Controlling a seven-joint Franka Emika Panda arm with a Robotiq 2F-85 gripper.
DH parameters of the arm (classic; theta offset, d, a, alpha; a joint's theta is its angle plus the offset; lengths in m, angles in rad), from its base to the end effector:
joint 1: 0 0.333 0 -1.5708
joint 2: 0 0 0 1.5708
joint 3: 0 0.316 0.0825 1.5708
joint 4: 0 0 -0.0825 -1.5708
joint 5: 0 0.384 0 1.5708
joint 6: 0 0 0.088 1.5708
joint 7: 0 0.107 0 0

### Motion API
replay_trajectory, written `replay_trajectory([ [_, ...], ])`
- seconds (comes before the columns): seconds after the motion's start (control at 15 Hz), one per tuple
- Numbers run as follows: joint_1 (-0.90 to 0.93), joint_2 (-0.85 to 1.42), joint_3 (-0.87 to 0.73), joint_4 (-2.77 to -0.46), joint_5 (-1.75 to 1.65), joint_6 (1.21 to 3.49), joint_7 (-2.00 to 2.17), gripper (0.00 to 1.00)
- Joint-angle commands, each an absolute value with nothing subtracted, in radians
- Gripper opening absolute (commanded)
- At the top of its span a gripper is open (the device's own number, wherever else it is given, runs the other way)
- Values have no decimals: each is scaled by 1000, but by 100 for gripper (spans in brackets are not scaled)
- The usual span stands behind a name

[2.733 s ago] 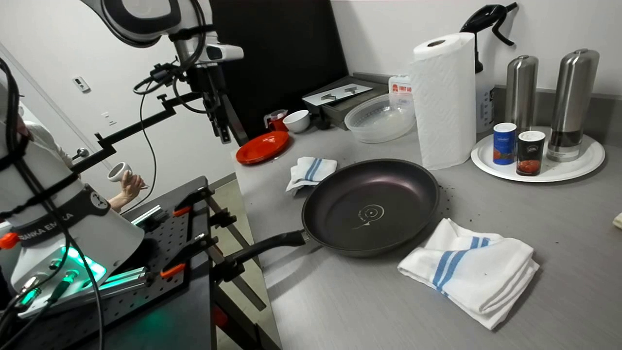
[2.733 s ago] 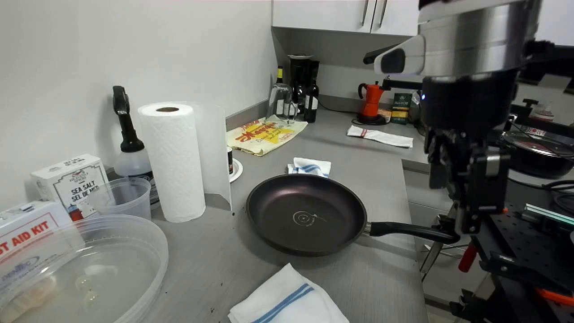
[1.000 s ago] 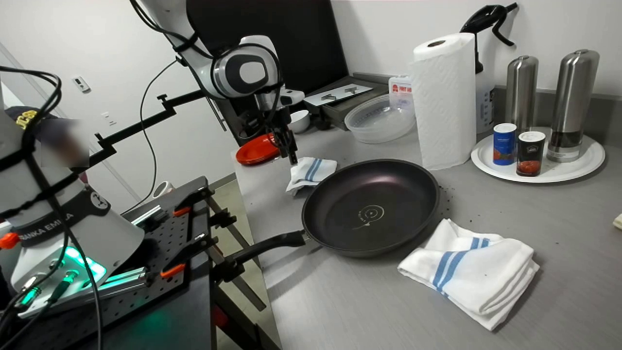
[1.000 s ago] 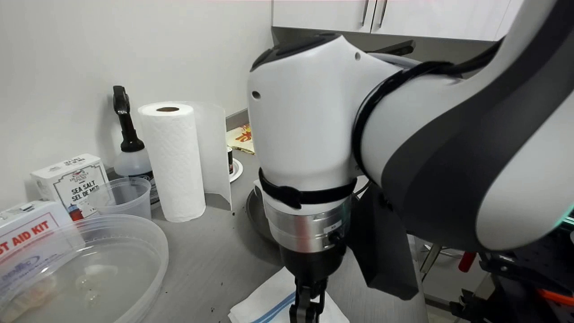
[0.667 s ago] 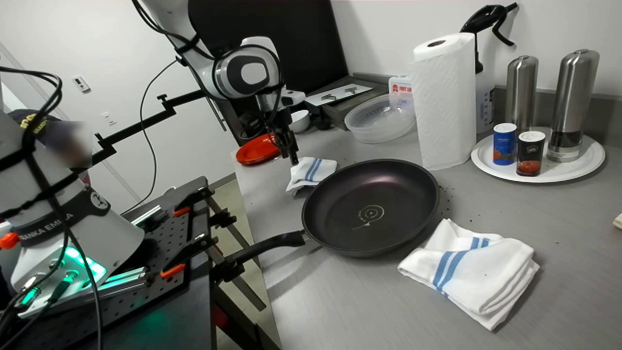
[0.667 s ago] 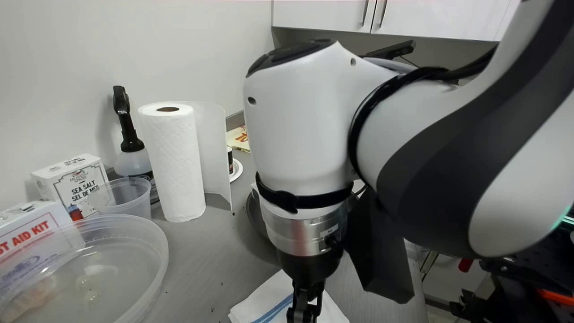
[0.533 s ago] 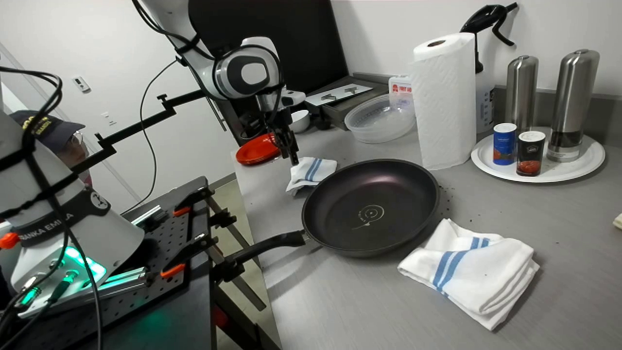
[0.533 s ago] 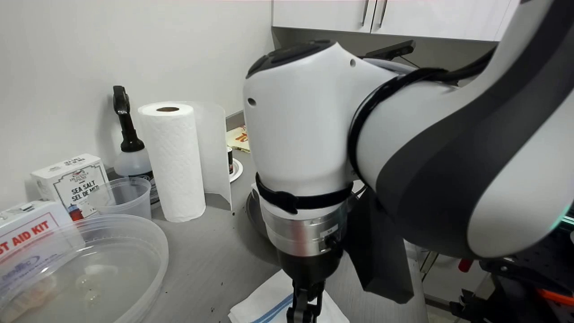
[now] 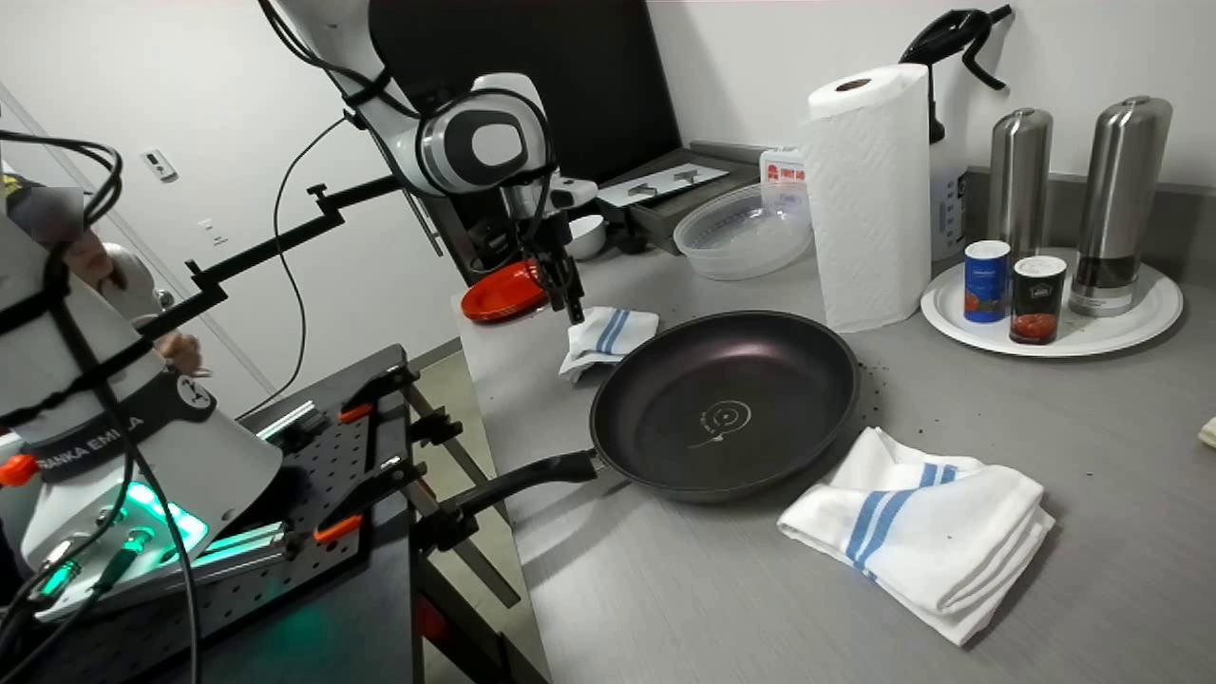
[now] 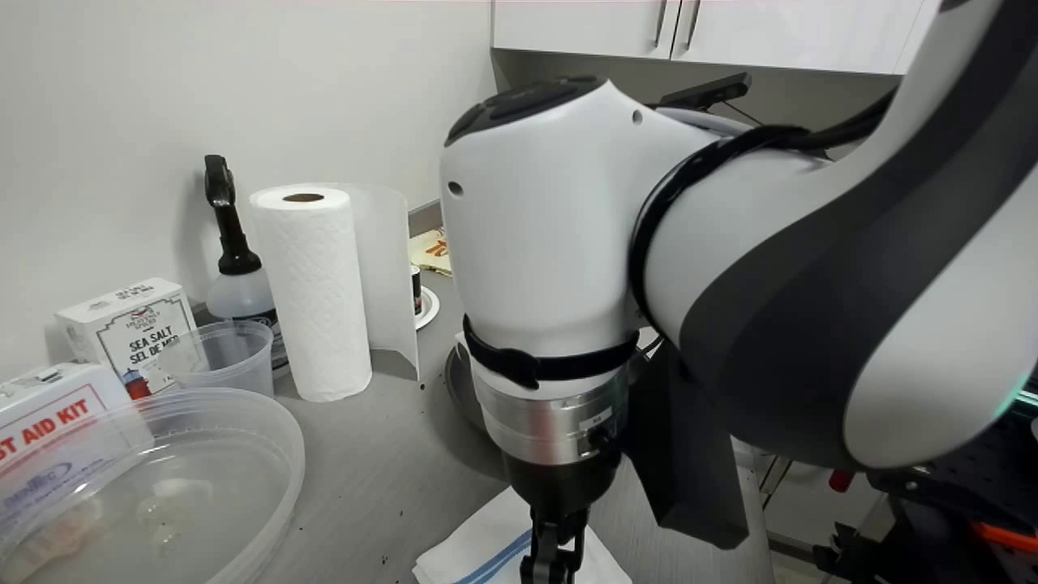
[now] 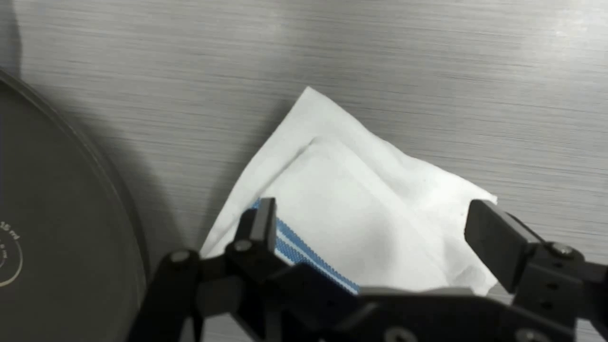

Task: Wipe the pan with a dish cloth

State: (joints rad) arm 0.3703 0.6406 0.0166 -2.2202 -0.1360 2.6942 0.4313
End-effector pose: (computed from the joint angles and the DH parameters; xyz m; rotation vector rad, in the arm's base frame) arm 0.4698 0.1972 0.0708 3.0311 0.1223 -0.2078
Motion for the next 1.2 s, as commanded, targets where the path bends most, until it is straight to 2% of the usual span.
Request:
replay_trajectory([
  [0.0, 383, 641, 6, -2220, -119, 2694, 419, 100],
  [0.4, 390, 625, 0, -2236, -120, 2706, 434, 100],
  [1.13, 310, 712, 45, -2225, -62, 2966, 285, 100],
])
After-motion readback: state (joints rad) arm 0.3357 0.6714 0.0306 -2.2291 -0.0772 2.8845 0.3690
